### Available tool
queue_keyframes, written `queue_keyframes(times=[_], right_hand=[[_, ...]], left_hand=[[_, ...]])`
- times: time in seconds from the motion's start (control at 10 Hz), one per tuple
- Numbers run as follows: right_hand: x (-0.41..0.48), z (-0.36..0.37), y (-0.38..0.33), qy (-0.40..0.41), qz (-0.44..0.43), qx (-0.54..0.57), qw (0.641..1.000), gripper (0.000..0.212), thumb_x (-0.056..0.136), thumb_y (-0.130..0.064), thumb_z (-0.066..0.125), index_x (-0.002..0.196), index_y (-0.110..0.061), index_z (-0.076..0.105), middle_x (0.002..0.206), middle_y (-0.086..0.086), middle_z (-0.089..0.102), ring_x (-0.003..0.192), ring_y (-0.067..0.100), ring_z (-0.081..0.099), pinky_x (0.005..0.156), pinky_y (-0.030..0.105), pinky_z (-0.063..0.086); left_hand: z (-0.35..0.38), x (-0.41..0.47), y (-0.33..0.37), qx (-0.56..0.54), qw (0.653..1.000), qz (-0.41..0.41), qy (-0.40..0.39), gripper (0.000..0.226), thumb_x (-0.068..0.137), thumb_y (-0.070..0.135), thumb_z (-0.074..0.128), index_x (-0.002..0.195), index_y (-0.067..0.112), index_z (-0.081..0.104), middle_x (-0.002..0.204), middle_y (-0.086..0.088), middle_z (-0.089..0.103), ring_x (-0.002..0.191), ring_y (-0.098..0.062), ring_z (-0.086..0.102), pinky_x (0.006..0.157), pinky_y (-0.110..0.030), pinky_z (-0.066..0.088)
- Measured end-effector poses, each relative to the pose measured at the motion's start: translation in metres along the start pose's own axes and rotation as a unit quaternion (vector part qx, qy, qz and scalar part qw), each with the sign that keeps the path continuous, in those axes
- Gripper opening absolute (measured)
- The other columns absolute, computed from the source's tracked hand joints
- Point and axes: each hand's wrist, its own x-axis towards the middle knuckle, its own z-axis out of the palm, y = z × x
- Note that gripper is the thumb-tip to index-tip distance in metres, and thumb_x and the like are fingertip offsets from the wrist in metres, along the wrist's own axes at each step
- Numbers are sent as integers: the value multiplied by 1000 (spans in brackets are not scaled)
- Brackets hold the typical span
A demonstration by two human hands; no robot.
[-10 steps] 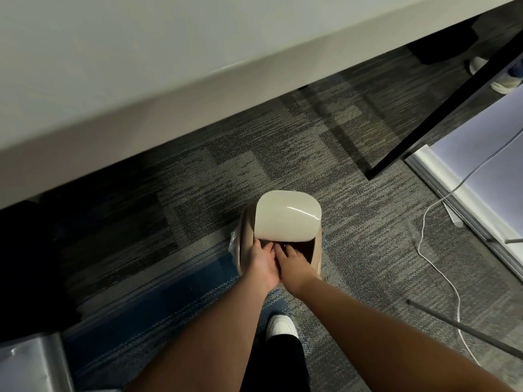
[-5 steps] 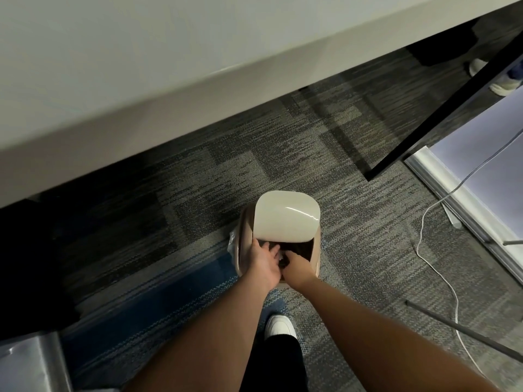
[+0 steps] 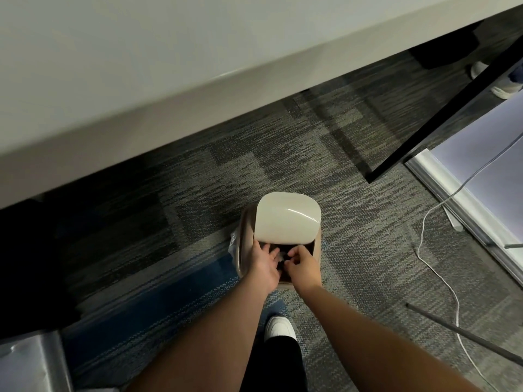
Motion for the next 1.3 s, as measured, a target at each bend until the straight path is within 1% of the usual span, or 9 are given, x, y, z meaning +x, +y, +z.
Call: queue_keyframes(times=[0.2, 0.3, 0.4, 0.6, 0.7, 0.8, 1.0, 1.2, 1.3], right_hand=[[3, -2, 0, -20, 13, 26, 999, 18, 89, 1, 50, 99, -12, 56, 75, 4, 56, 75, 26, 59, 71, 38, 51], [4, -4, 1, -20, 33, 58, 998, 28, 90, 7, 40, 99, -15, 55, 80, 6, 60, 72, 22, 61, 73, 35, 52], [4, -7, 0, -1, 43, 61, 997, 21, 87, 7, 50, 88, -14, 55, 74, 7, 61, 63, 17, 61, 75, 38, 54], [3, -5, -5, 30, 23, 24, 999, 13, 88, -13, 58, 75, -14, 61, 74, 7, 68, 75, 27, 67, 76, 43, 56], [-4, -13, -10, 56, -20, -37, 998, 16, 89, -18, 53, 78, -13, 63, 74, 7, 68, 71, 26, 63, 66, 33, 51], [-14, -25, -17, 85, -91, -115, 986, 9, 88, -18, 54, 86, -14, 61, 83, 5, 64, 73, 24, 59, 66, 33, 50], [-26, -45, -45, 12, -103, -182, 978, 44, 87, -12, 53, 130, -18, 45, 132, 8, 36, 92, 29, 60, 82, 33, 49], [-38, -59, -76, -77, -66, -240, 966, 54, 90, -10, 48, 142, -15, 35, 149, 10, 31, 127, 29, 45, 103, 33, 37], [-51, -69, -92, -32, -89, -247, 964, 36, 90, -14, 51, 125, -10, 55, 131, 11, 53, 111, 27, 57, 90, 30, 44]], left_hand=[[2, -1, 0, -1, 1000, -5, 7, 63, 98, 54, 11, 152, 22, 16, 158, -8, 21, 147, -24, 15, 119, -44, 4], [2, 0, 1, -1, 1000, -14, 14, 64, 97, 55, 11, 152, 22, 16, 158, -8, 22, 147, -23, 15, 119, -45, 4], [2, -2, 1, -1, 1000, -18, 22, 64, 98, 54, 10, 152, 21, 17, 158, -8, 21, 147, -23, 13, 118, -45, 4], [3, 0, 0, -3, 999, -14, 32, 61, 99, 51, 12, 152, 20, 17, 157, -8, 24, 146, -23, 17, 118, -44, 3], [2, -4, 0, 22, 998, -6, 63, 54, 101, 42, 23, 148, 16, 27, 152, -8, 34, 142, -23, 27, 117, -45, 11], [2, -18, 0, 71, 992, 4, 104, 45, 99, 27, 36, 140, 8, 40, 143, -10, 45, 135, -25, 39, 111, -43, 28], [10, -41, 9, 132, 980, 5, 147, 52, 92, 29, 52, 138, 7, 42, 137, -12, 47, 128, -26, 44, 101, -42, 38], [33, -69, 33, 325, 932, 70, 145, 38, 91, 19, 52, 128, 8, 49, 126, -12, 51, 115, -30, 49, 99, -33, 42], [36, -84, 39, 433, 880, 106, 162, 34, 89, 19, 53, 122, 11, 56, 128, -8, 56, 112, -29, 55, 94, -32, 47]])
